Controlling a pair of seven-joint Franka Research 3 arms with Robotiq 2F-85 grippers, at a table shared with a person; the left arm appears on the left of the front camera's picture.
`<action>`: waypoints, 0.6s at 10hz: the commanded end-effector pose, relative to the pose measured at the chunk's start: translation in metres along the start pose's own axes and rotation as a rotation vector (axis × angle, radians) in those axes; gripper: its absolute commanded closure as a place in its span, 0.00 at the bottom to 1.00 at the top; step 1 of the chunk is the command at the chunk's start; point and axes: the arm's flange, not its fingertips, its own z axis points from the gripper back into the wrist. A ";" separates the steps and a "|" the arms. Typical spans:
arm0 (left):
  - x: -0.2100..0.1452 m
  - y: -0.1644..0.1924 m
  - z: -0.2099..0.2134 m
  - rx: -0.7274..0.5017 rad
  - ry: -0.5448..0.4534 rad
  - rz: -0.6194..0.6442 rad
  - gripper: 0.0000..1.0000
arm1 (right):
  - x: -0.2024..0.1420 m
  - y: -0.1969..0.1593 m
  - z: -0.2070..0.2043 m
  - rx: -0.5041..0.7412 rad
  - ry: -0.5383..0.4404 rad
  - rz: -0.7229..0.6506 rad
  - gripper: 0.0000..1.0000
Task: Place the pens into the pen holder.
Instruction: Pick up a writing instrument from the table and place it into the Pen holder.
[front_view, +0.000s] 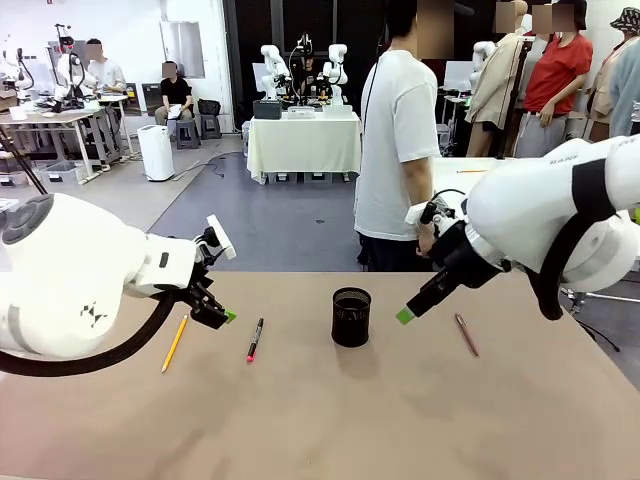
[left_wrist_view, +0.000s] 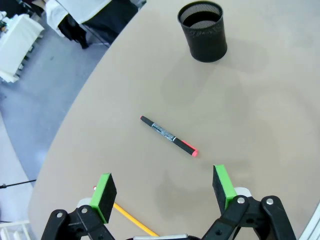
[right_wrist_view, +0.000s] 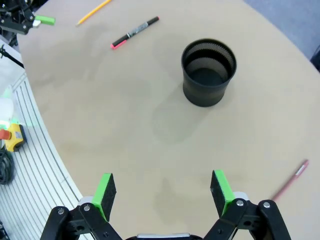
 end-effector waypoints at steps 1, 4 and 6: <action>0.004 -0.008 -0.003 0.004 0.016 0.015 0.00 | 0.000 -0.007 -0.004 0.048 -0.057 0.041 0.00; 0.004 -0.008 -0.003 0.004 0.016 0.015 0.00 | 0.001 -0.002 0.003 0.008 -0.021 0.009 0.00; 0.004 -0.008 -0.003 0.004 0.016 0.015 0.00 | 0.001 -0.002 0.003 0.008 -0.021 0.009 0.00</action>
